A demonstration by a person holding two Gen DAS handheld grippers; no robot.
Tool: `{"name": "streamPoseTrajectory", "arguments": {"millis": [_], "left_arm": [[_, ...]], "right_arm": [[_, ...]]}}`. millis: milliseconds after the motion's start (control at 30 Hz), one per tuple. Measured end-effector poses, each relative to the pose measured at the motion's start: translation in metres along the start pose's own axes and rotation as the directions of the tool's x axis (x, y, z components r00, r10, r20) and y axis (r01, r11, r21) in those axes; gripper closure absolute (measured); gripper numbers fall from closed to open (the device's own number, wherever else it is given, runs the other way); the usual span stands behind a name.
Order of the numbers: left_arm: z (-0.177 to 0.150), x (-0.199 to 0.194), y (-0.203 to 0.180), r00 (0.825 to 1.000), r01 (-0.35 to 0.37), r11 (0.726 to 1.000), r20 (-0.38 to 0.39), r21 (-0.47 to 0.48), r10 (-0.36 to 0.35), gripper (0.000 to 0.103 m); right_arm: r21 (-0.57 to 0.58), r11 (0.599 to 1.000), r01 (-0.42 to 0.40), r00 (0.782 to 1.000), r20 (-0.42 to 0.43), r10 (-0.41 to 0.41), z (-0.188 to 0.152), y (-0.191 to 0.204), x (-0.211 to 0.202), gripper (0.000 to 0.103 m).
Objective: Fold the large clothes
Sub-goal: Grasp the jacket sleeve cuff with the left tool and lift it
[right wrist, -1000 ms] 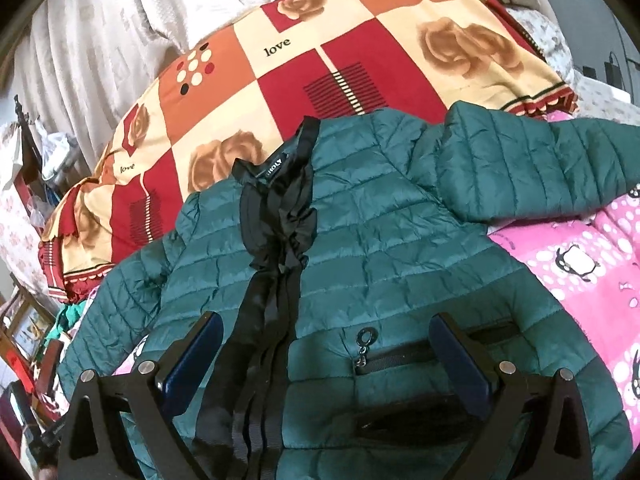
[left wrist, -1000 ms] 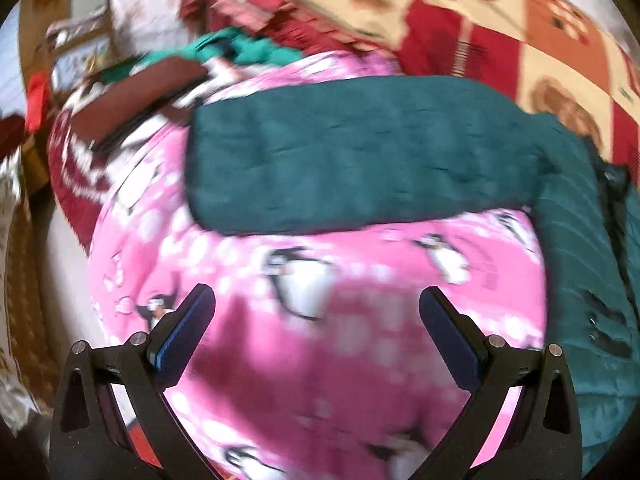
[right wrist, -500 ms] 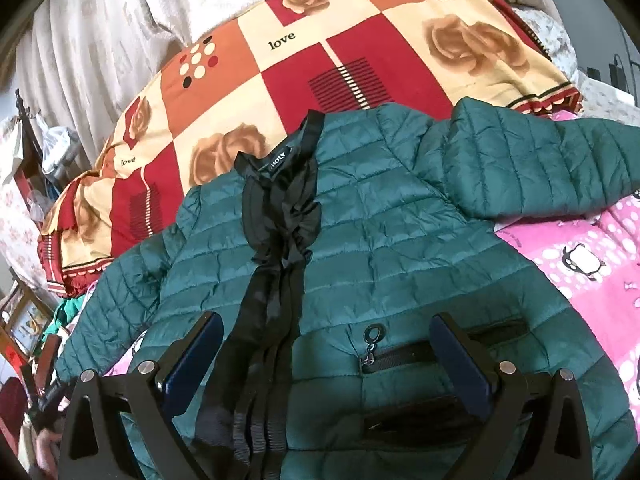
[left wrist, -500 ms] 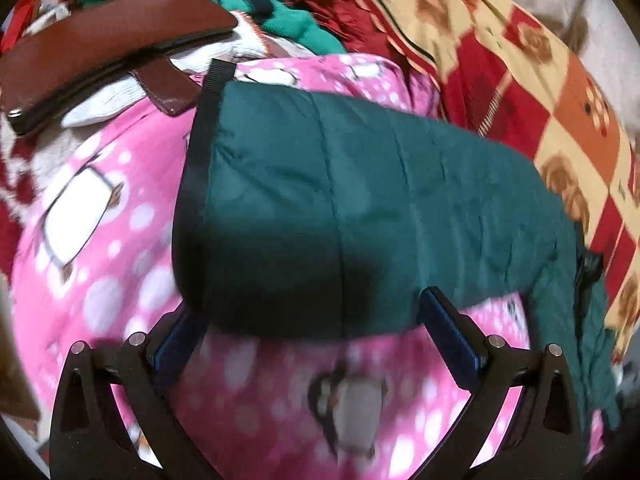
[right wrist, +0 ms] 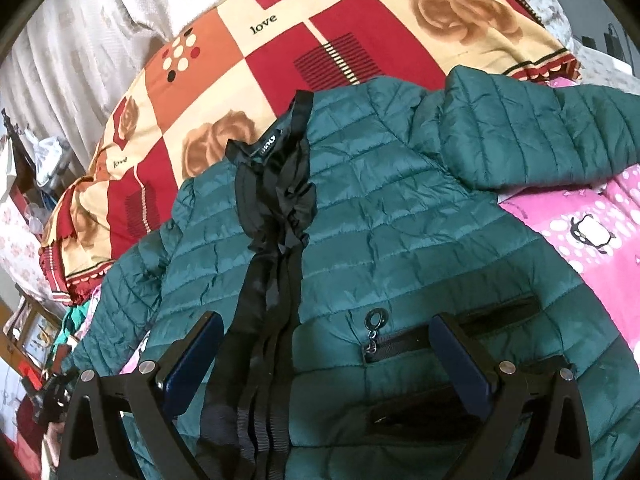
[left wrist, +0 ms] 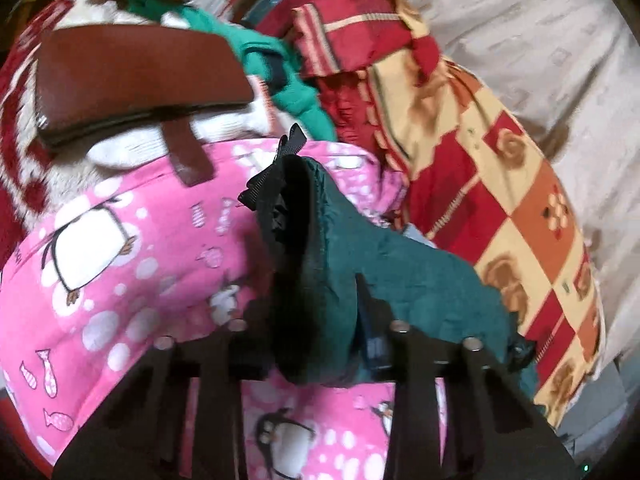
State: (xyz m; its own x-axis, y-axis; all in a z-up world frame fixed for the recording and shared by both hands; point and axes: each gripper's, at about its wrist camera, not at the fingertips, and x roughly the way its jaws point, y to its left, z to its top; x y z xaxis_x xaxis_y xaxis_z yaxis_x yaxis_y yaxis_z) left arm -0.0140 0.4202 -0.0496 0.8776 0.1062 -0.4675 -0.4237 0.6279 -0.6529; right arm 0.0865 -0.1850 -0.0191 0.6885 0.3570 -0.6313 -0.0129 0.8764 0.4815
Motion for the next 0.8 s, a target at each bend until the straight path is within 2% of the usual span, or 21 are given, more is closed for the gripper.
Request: {"name": "streamPoseTrajectory", "arguments": {"millis": [67, 200, 333, 433, 600, 800], "left_arm": [[0.001, -0.001, -0.012, 1.000, 0.007, 0.998, -0.003, 0.055, -0.007, 0.084], [0.002, -0.002, -0.039, 1.000, 0.028, 0.991, -0.004, 0.134, -0.028, 0.087], [-0.003, -0.005, -0.079, 0.998, 0.064, 0.977, -0.002, 0.206, -0.065, 0.088], [-0.009, -0.001, -0.119, 0.995, 0.101, 0.955, -0.013, 0.278, -0.101, 0.088], [-0.022, 0.017, -0.193, 0.981, 0.193, 0.921, -0.063, 0.338, -0.183, 0.089], [-0.062, 0.047, -0.288, 0.956, 0.290, 0.861, -0.175, 0.418, -0.237, 0.089]], "right_arm": [[-0.008, 1.000, 0.001, 1.000, -0.009, -0.001, 0.000, 0.002, 0.001, 0.001], [-0.028, 1.000, 0.009, 1.000, -0.018, -0.009, 0.002, 0.007, -0.002, 0.001], [-0.085, 0.991, 0.102, 0.994, -0.019, -0.104, 0.006, 0.010, -0.013, 0.001], [-0.114, 0.976, 0.185, 0.983, 0.013, -0.185, 0.008, 0.005, -0.027, 0.001], [-0.125, 0.954, 0.272, 0.962, 0.066, -0.266, 0.011, -0.013, -0.047, 0.001], [-0.073, 0.960, 0.271, 0.963, 0.014, -0.271, 0.017, -0.034, -0.038, 0.001]]}}
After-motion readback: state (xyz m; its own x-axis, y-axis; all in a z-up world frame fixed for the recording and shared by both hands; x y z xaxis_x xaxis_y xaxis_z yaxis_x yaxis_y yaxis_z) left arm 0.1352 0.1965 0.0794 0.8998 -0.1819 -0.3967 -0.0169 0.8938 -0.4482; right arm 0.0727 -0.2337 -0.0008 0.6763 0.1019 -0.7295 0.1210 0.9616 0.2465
